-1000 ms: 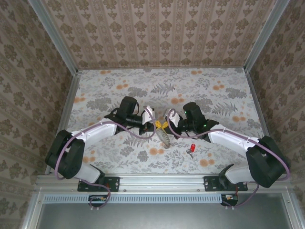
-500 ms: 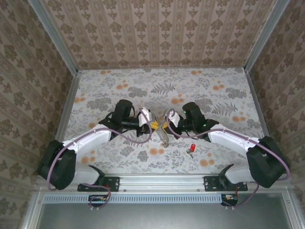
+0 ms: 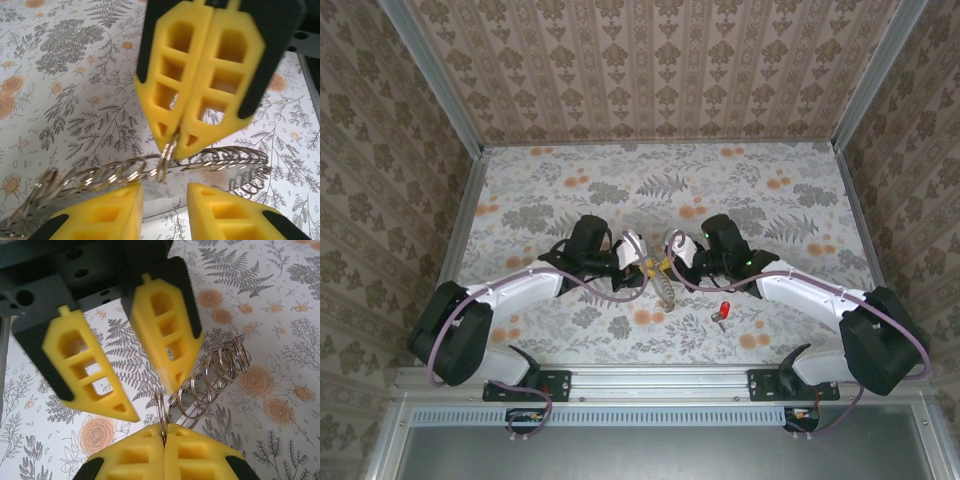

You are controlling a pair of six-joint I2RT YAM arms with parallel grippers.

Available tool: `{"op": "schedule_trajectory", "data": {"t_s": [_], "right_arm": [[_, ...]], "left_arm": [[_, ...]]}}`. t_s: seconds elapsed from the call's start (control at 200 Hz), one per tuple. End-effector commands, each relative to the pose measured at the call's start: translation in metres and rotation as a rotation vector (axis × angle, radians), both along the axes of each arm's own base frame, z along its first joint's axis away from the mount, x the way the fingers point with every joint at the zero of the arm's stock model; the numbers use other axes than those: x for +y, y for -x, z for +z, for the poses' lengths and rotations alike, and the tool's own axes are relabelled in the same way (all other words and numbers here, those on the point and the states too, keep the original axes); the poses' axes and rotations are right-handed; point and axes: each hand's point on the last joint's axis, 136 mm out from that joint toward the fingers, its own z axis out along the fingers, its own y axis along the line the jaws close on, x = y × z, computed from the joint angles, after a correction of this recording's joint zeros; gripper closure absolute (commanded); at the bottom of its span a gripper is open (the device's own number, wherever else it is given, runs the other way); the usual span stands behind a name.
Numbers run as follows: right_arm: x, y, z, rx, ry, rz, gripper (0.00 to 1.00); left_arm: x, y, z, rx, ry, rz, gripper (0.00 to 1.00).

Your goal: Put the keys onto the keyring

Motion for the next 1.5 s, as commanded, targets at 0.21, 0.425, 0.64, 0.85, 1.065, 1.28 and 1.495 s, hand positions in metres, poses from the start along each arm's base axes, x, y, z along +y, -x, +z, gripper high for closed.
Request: {"op": "schedule_trajectory", "data": {"t_s": [0.21,0.425,0.64,0.85,1.065,1.28,1.495], "right_arm": [[0.007,0.002,0.023,-0.077,-0.03,0.052,0.96],[0.009,0.001,0.023,-0.077,-0.03,0.052,0.96],[0.009,0.0,0.024,-0.077,-0.03,0.048,0.94],[-0.002,-0.002,0.008,-0.056,0.027,0.001,0.79],[-0.011,0.0,-0.014,-0.022,0.023,-0.039,0.76],[-0.005,-0.004,-0.014,-0.004,0.003,-0.038,0.8],[-0.003,-0.011,-0.002,-0.021,-0.008,-0.051,0.86]], "left_arm": [[-0.013,0.0,0.02,-0.034,0.052,-0.066,0.74],[-0.016,0.006,0.024,-0.027,0.071,-0.118,0.79],[-0.017,0.007,0.023,-0.022,0.058,-0.14,0.91],[-0.016,0.004,0.031,-0.035,0.091,-0.13,1.0],[-0.01,-0.001,0.04,-0.018,0.166,-0.12,1.0],[-0.009,-0.003,0.038,0.006,0.173,-0.129,1.0],[-0.009,-0.004,0.035,0.015,0.165,-0.127,1.0]]}}
